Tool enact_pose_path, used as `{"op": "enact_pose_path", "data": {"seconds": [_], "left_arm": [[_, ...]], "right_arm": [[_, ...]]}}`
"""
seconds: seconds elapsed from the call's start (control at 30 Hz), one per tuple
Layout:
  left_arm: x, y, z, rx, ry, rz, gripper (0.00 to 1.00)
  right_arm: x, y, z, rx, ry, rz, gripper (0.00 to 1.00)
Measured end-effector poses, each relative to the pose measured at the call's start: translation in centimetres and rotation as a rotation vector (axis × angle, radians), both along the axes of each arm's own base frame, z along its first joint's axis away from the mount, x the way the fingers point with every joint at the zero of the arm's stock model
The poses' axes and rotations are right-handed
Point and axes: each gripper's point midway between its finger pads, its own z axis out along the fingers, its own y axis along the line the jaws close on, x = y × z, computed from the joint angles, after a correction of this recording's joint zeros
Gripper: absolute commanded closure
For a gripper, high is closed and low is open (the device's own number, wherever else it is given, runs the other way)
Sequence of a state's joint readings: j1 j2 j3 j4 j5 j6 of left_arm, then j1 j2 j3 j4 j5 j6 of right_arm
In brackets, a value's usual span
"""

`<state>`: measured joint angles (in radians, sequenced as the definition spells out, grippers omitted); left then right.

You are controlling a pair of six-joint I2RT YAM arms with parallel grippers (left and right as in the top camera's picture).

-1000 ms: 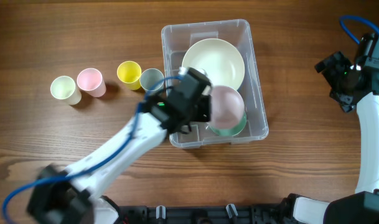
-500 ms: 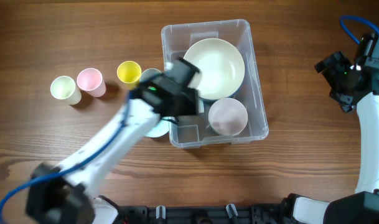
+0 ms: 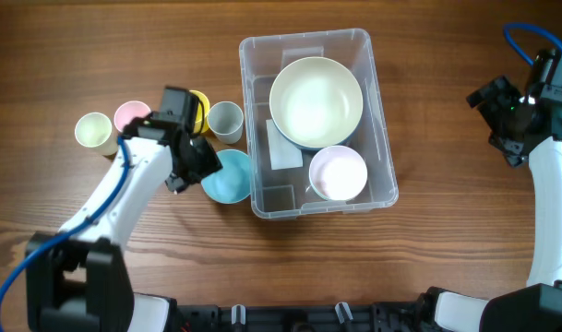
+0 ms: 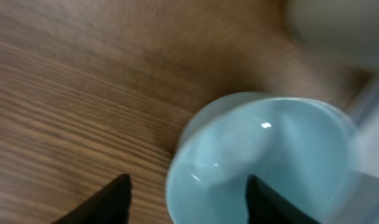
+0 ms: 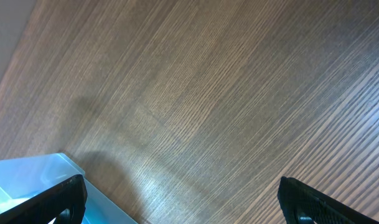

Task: Pack container
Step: 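Move the left gripper to the light blue bowl and grasp it, then carry the light blue bowl into the container and release it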

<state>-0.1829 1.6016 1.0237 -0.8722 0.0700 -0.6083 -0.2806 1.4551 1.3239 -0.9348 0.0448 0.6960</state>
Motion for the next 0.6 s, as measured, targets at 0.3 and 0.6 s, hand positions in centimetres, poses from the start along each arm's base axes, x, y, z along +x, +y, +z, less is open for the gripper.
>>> {"op": "enact_pose_path", "data": {"seconds": [0.3, 0.6], "left_arm": [[-1.1, 0.2, -3.6, 0.011, 0.08, 0.004, 0.96], [-4.1, 2.6, 2.0, 0.04, 0.175, 0.077, 0.96]], "right_arm": [[0.0, 0.0, 0.0, 0.0, 0.0, 0.0, 0.0], [0.0, 0.0, 0.0, 0.0, 0.0, 0.0, 0.0]]}}
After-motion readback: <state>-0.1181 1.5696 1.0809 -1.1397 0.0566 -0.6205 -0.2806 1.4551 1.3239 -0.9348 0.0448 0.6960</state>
